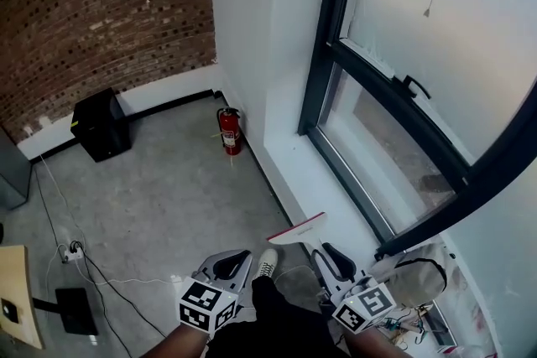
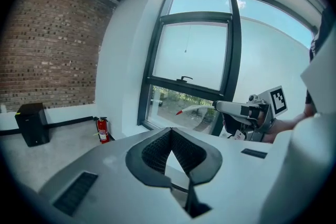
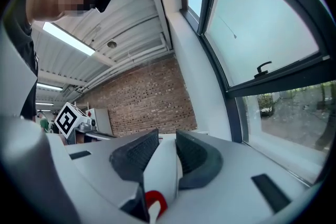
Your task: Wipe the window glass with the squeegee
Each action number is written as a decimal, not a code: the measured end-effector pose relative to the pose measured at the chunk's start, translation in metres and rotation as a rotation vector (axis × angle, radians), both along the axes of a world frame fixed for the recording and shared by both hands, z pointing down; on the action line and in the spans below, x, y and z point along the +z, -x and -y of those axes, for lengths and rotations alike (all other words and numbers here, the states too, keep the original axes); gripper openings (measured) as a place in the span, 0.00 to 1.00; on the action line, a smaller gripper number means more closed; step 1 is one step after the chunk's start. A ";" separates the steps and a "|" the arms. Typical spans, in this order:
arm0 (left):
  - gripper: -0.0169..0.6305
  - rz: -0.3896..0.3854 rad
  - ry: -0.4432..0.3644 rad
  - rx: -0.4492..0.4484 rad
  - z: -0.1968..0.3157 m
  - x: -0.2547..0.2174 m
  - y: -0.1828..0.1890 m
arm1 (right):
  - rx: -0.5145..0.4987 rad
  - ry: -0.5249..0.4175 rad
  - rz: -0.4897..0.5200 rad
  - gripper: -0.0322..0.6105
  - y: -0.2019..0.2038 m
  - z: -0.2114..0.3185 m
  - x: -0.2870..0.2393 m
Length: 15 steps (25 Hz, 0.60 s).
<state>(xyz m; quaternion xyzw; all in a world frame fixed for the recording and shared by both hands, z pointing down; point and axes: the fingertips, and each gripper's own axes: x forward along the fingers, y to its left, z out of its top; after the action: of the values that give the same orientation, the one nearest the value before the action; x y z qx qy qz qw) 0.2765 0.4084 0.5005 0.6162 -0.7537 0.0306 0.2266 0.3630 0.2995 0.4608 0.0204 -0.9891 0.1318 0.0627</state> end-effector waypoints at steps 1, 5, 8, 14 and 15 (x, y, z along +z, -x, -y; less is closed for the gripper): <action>0.03 -0.001 0.002 -0.006 0.005 0.003 0.009 | 0.003 0.006 -0.002 0.19 0.009 0.007 0.004; 0.03 -0.017 0.024 0.007 0.033 0.021 0.044 | 0.039 0.027 -0.021 0.19 0.047 0.043 0.025; 0.03 -0.028 0.046 0.029 0.066 0.035 0.078 | 0.069 0.050 -0.038 0.19 0.080 0.077 0.042; 0.03 -0.020 0.059 0.077 0.154 0.032 0.163 | 0.132 0.116 -0.063 0.19 0.159 0.160 0.062; 0.03 -0.017 0.063 0.084 0.167 0.031 0.177 | 0.140 0.122 -0.061 0.19 0.172 0.172 0.062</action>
<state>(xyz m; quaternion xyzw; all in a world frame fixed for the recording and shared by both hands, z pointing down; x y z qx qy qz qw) 0.0999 0.2416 0.5316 0.6401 -0.7238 0.0586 0.2507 0.1909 0.1272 0.5230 0.0897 -0.9730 0.1952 0.0847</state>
